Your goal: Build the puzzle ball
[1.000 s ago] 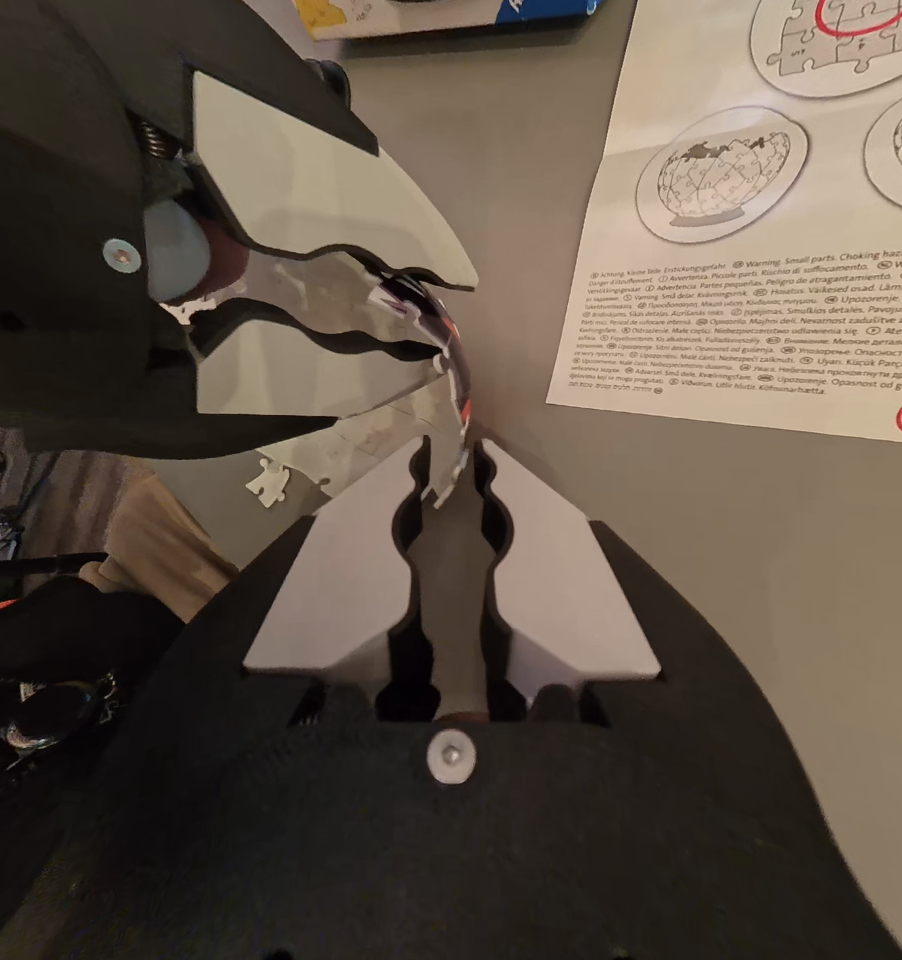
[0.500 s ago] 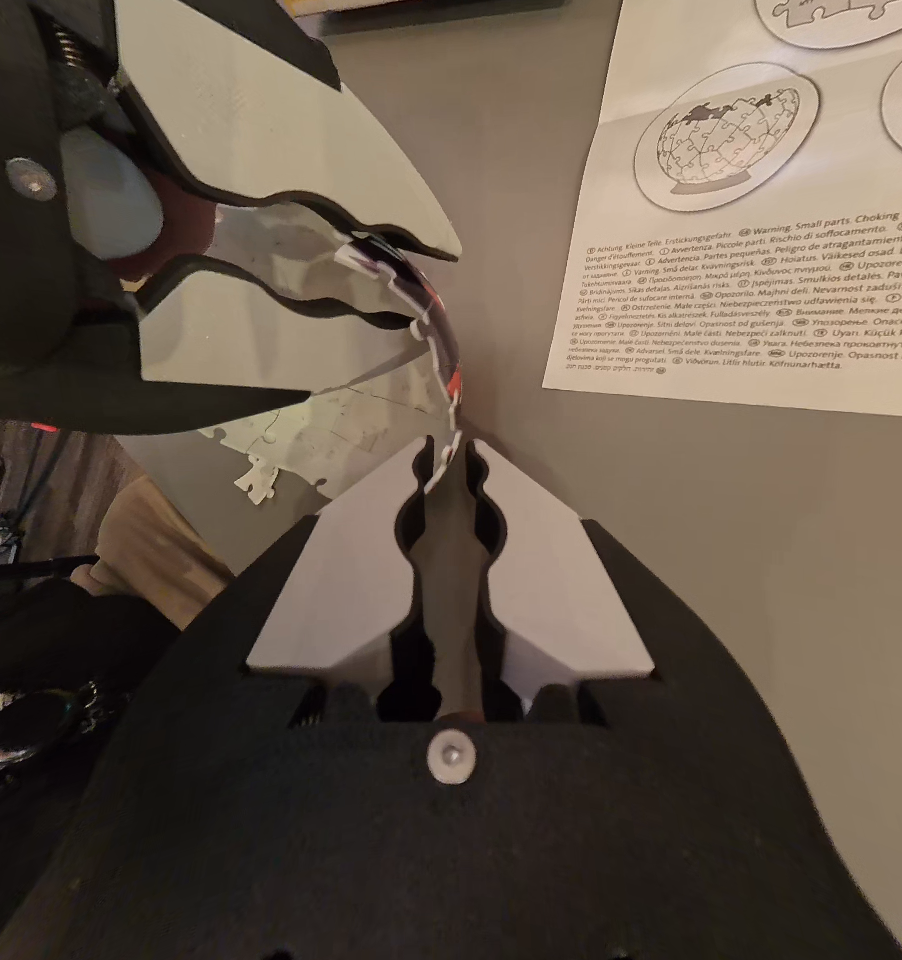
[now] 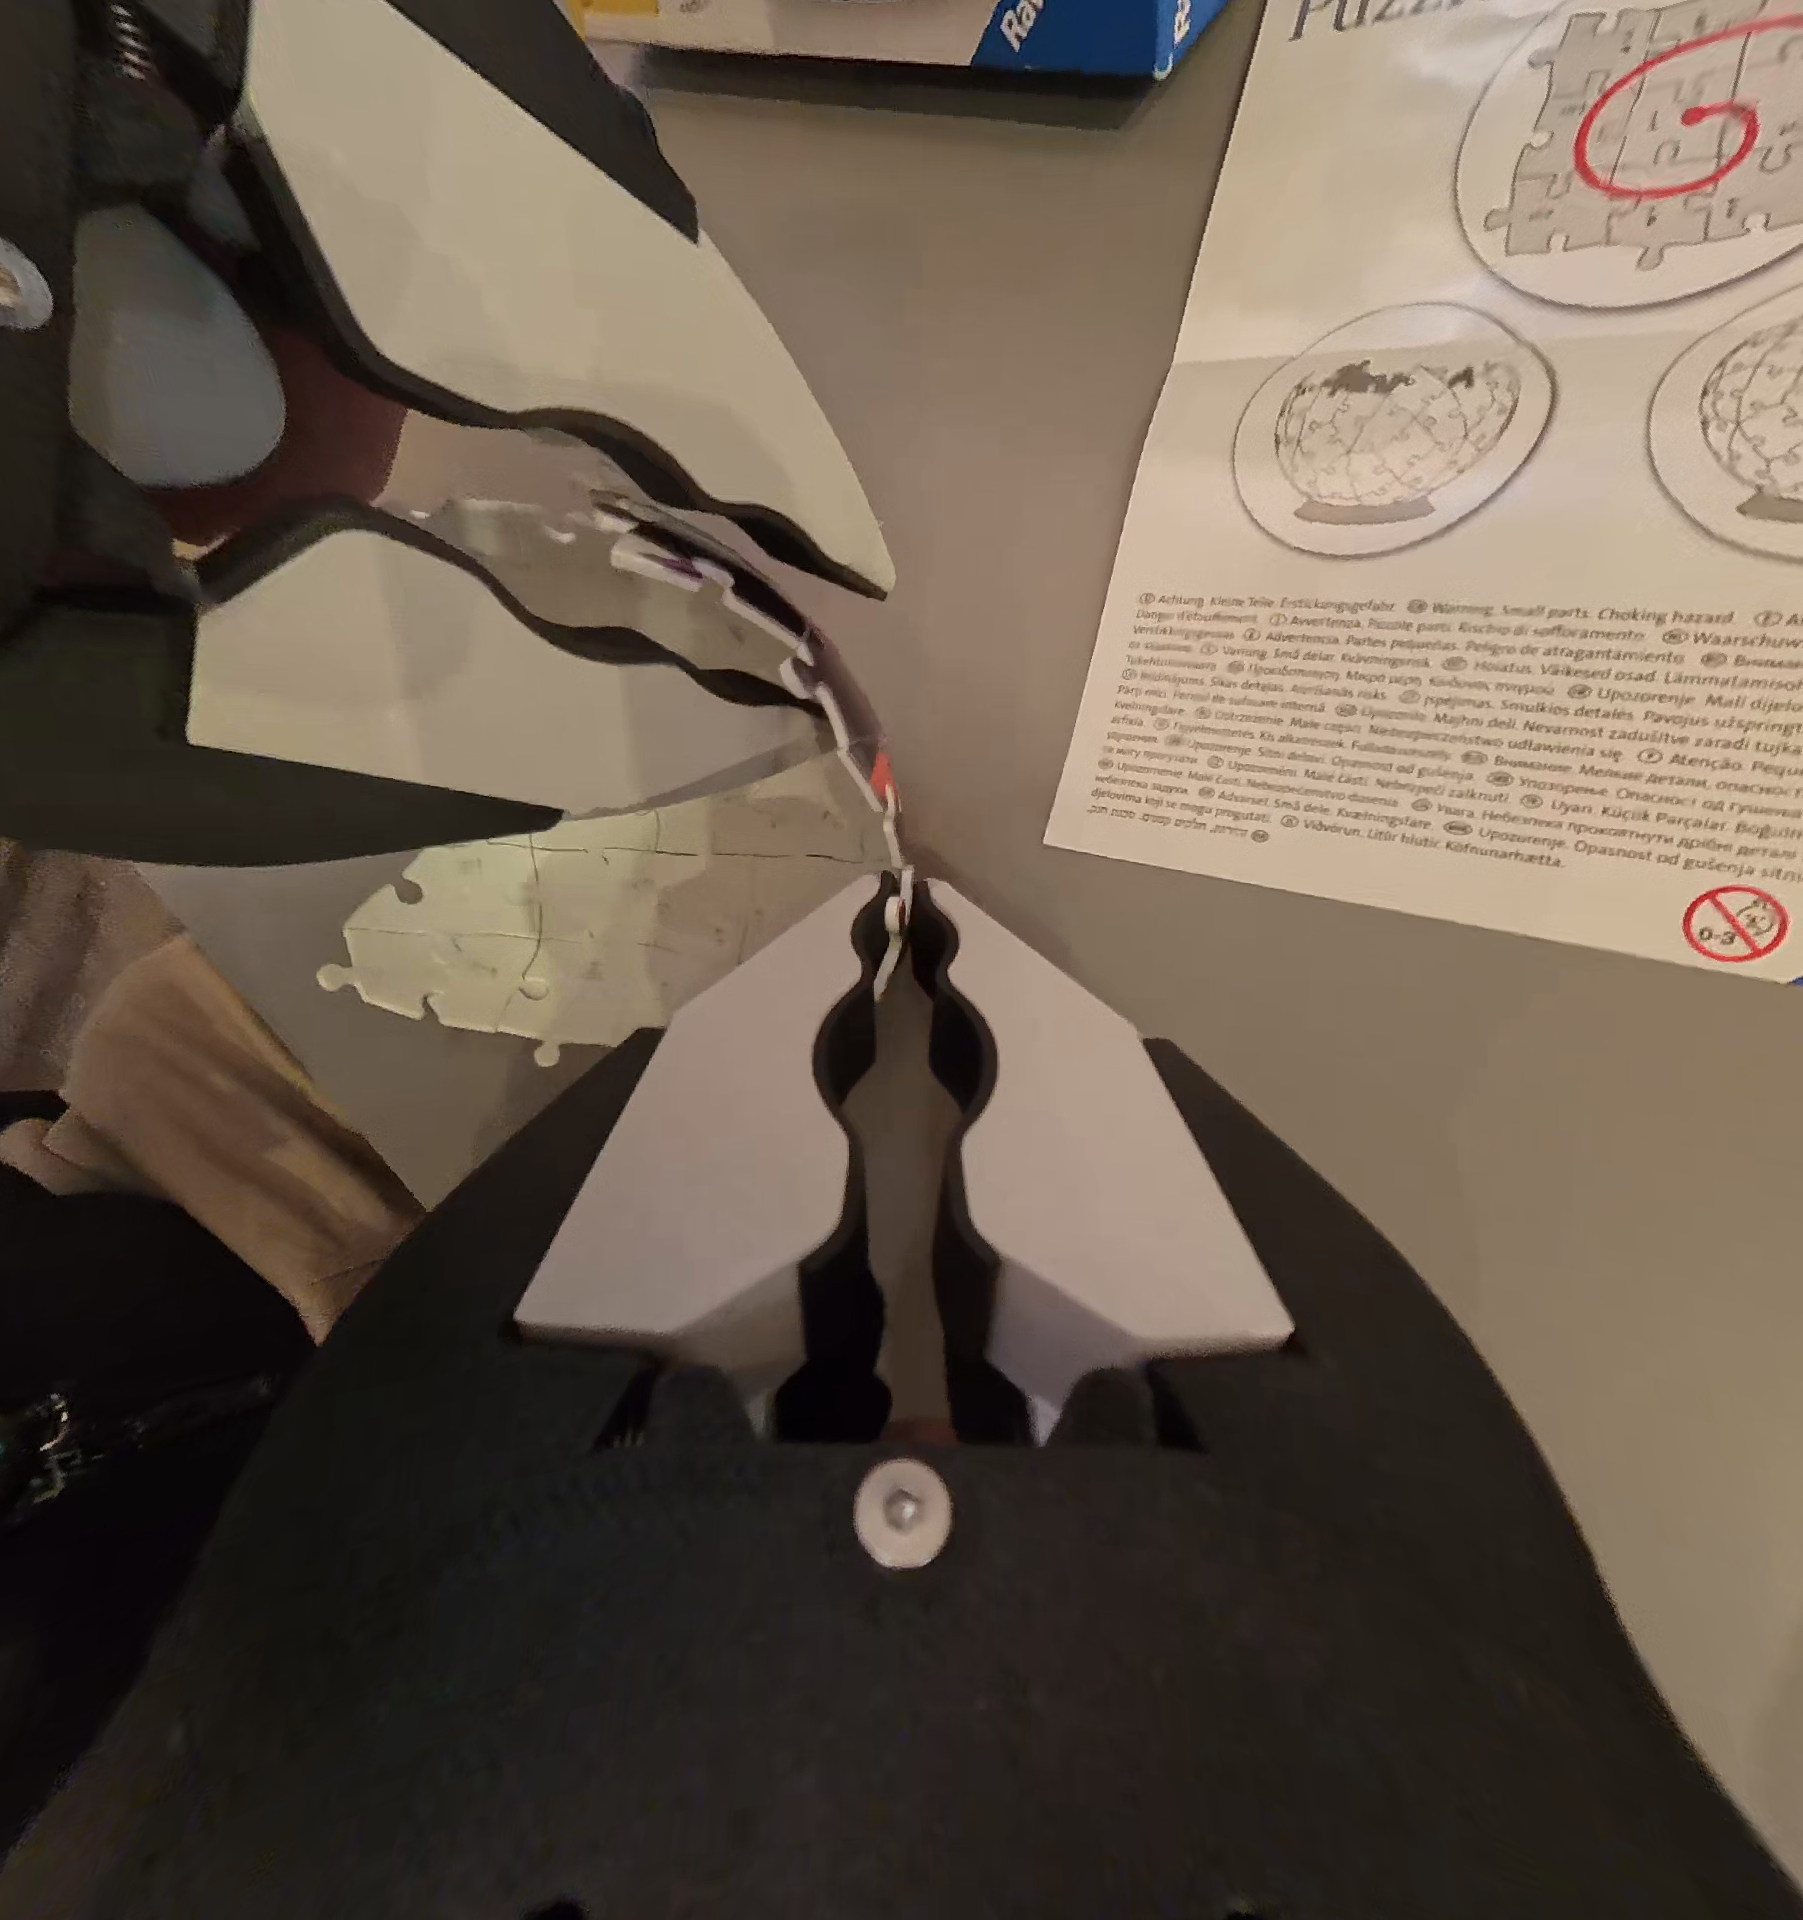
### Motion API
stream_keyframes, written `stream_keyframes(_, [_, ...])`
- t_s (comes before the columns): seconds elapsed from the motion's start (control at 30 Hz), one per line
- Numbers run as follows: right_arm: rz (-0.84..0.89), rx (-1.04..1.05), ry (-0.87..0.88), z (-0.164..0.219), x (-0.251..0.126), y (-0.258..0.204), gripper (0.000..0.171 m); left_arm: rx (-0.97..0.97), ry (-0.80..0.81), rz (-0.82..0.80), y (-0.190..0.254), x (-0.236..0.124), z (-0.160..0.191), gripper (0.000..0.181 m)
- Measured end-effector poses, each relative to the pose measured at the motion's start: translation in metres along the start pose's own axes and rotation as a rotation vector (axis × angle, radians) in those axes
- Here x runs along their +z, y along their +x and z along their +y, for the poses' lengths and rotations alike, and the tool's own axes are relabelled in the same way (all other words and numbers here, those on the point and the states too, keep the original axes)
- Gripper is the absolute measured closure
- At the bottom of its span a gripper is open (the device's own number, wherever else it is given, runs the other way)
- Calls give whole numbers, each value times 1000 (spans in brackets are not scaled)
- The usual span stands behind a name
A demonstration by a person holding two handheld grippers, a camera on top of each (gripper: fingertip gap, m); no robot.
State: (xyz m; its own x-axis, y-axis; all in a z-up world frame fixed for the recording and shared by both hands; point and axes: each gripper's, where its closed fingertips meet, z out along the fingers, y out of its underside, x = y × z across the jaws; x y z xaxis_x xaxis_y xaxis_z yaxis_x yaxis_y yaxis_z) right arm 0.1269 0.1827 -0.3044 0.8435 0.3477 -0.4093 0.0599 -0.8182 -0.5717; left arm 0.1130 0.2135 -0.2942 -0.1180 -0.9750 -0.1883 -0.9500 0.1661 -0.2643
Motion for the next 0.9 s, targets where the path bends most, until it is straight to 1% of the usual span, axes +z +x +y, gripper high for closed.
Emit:
stream_keyframes(0.03, [1, -16, -4, -2, 0, 0, 171, -1, 7, 17, 2, -1, 0, 162])
stream_keyframes(0.2, [5, -128, -38, -9, 3, -1, 171, -14, 4, 43, -2, -3, 8, 170])
stream_keyframes(0.33, [5, -194, -67, -11, 5, -4, 171, -28, 2, 69, -2, -4, 14, 173])
stream_keyframes(0.6, [-2, -264, -113, -15, 8, -6, 171, -69, 25, 108, -3, -7, 19, 175])
stream_keyframes(0.73, [15, -278, -101, -21, 9, -6, 171, -102, 32, 120, -5, -8, 23, 176])
stream_keyframes(0.77, [8, -263, -106, -21, 9, -5, 169, -114, 37, 127, -5, -8, 23, 176])
stream_keyframes(0.8, [7, -250, -101, -23, 9, -4, 151, -123, 36, 121, -6, -7, 25, 176])
stream_keyframes(0.83, [0, -242, -95, -24, 7, -3, 147, -133, 37, 120, -7, -6, 27, 176])
stream_keyframes(0.9, [-19, -224, -87, -23, 3, -2, 149, -158, 47, 132, -6, -6, 29, 176])
